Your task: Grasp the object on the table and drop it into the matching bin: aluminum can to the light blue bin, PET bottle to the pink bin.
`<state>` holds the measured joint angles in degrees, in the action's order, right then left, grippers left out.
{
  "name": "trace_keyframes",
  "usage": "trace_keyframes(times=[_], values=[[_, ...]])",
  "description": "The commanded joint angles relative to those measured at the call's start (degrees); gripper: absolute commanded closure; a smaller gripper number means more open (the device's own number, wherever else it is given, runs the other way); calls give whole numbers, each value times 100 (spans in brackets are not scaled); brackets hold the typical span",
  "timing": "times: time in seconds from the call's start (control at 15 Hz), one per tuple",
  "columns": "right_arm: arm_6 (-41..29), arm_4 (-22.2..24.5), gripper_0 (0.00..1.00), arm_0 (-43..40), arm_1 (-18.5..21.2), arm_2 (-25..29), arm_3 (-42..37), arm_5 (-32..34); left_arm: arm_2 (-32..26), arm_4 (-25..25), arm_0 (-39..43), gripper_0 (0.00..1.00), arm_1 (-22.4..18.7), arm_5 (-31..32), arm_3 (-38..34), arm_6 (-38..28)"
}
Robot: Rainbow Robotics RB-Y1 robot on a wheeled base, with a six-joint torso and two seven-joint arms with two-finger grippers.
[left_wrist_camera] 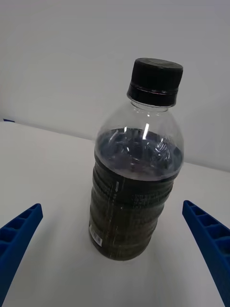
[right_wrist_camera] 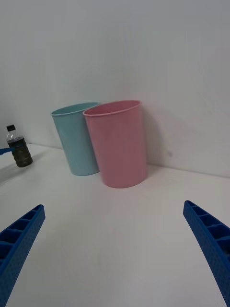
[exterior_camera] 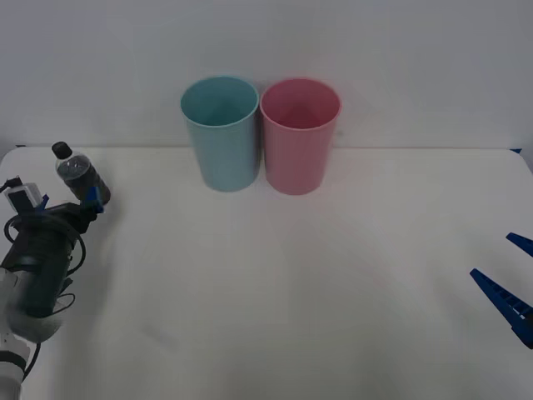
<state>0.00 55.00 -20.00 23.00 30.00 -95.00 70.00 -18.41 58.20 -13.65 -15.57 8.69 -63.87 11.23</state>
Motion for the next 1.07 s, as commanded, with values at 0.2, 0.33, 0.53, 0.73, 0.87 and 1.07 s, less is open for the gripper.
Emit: trace_keyframes(times=[0.2, 0.33, 0.53, 0.73, 0.87, 1.07], values=[[0, 0, 0, 0, 0, 0, 0, 0, 30, 147, -850, 0, -200, 1, 1043, -25], [0, 0, 0, 0, 0, 0, 0, 0, 39, 209, -1193, 0, -227, -34, 1412, -16], [0, 0, 0, 0, 0, 0, 0, 0, 74, 279, -1615, 0, -367, -43, 1992, -7], [0, 0, 0, 0, 0, 0, 0, 0, 100, 306, -1817, 0, -473, -43, 2309, 2], [0, 0, 0, 0, 0, 0, 0, 0, 127, 306, -1817, 0, -473, -43, 2309, 2], [0, 0, 0, 0, 0, 0, 0, 0, 188, 323, -1817, 71, -473, -43, 2309, 11]])
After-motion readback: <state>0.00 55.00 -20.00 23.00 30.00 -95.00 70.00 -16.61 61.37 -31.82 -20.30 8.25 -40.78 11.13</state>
